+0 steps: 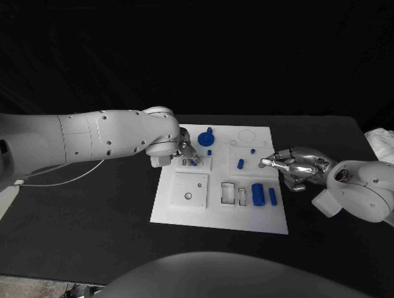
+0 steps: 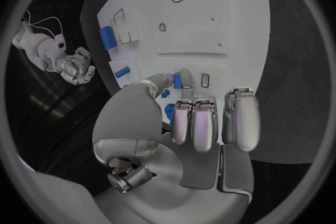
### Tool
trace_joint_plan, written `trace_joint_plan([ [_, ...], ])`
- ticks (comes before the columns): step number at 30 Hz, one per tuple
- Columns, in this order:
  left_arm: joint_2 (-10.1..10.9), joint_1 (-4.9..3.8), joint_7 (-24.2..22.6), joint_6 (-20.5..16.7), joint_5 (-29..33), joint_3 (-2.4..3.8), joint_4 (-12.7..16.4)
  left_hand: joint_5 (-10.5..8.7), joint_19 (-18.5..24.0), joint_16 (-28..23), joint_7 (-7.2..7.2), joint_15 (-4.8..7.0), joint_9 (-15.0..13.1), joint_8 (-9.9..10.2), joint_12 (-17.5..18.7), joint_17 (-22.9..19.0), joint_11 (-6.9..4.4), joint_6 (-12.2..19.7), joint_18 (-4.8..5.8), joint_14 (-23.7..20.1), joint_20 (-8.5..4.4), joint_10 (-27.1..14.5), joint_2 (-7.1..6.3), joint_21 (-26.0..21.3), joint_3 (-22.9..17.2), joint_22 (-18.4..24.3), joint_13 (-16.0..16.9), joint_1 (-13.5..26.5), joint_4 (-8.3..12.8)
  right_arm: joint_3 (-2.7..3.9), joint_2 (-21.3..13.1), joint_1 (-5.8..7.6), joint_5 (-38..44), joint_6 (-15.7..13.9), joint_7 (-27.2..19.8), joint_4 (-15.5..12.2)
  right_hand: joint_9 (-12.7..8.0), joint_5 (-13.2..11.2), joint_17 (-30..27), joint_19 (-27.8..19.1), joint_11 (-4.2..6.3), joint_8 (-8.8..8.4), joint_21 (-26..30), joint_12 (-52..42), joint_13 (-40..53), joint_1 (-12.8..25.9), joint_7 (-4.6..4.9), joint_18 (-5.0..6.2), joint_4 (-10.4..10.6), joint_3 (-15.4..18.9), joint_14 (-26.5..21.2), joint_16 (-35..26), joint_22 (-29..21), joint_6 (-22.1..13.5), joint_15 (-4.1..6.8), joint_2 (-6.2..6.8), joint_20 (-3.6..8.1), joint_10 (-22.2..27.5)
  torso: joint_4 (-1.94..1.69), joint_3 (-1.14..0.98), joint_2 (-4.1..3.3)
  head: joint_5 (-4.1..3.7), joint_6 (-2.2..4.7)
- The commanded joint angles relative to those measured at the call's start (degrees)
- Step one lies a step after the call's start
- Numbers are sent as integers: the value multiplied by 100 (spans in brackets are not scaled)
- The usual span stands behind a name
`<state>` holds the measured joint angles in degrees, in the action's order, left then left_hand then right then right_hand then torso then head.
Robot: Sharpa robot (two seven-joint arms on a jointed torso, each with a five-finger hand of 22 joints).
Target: Assemble the parts on the task board
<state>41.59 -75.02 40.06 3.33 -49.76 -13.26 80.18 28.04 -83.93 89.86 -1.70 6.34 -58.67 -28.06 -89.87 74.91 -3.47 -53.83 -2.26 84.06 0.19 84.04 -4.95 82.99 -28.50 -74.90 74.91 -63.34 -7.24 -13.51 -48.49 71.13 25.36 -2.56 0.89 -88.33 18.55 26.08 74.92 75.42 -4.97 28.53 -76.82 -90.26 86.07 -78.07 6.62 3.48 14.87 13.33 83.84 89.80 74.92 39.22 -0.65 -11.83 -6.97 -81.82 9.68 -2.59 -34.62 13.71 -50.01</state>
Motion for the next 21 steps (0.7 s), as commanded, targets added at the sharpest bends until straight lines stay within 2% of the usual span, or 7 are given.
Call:
trace_joint_plan([
  [1, -24, 7, 675, 111, 35, 2, -10, -100, -162, 14, 87, -10, 19, 61, -13, 1509, 16, -55, -9, 594, -3, 596, -14, -35, -232, -588, 1509, 41, 189, -1, 5, -6, 30, 105, -5, -4, -5, 27, 1508, -35, 245, -37, 29, 26, 393, -138, -10, 55, 5, -36, 616, 20, 973, -42, 43, -91, 20, -818, 6, 2, -3, -15, 1],
  [10, -38, 18, 658, 109, 35, 2, -28, -527, -150, 14, 61, -35, 75, 235, -13, 1509, 42, -54, -13, 594, 22, 596, 9, -61, -126, -578, 1509, 107, 87, -1, 3, -9, 26, 110, -1, 1, -7, 27, 1508, -47, 246, -41, 41, 26, 393, -142, -10, 58, 5, -40, 616, 20, 968, -47, 43, -93, 20, -818, -5, -1, 0, -32, 1],
  [12, -40, 19, 668, 108, 35, 2, -32, -569, -150, 14, 56, -39, 84, 262, -13, 1509, 47, -66, -13, 594, 25, 596, 7, -63, -70, -579, 1509, 132, 59, -1, 6, -12, 25, 113, -3, 4, -7, 27, 1508, -47, 246, -41, 41, 26, 393, -142, -10, 58, 5, -40, 616, 20, 968, -47, 43, -93, 20, -818, -6, -3, -1, -35, 1],
  [18, -42, 25, 707, 122, 35, 2, -52, -1041, -143, 14, 35, -56, 117, 403, -13, 1509, 66, -67, -18, 594, 42, 596, 56, -88, 206, -569, 1509, 177, -57, -1, 10, -33, 22, 121, -7, 12, -8, 28, 1508, -50, 246, -42, 44, 26, 393, -145, -10, 59, 4, -44, 616, 20, 967, -50, 43, -94, 21, -818, -5, -2, 1, -31, 1],
  [21, -41, 30, 709, 115, 35, 2, -59, -1207, -141, 14, 24, -64, 120, 448, -13, 1509, 77, -70, -19, 594, 51, 596, 77, -96, 330, -568, 1509, 195, -111, -1, 7, -42, 20, 122, -10, 15, -8, 28, 1508, -50, 246, -43, 44, 26, 393, -146, -10, 59, 4, -44, 616, 20, 967, -51, 44, -94, 21, -818, -4, 0, 1, -31, 1],
])
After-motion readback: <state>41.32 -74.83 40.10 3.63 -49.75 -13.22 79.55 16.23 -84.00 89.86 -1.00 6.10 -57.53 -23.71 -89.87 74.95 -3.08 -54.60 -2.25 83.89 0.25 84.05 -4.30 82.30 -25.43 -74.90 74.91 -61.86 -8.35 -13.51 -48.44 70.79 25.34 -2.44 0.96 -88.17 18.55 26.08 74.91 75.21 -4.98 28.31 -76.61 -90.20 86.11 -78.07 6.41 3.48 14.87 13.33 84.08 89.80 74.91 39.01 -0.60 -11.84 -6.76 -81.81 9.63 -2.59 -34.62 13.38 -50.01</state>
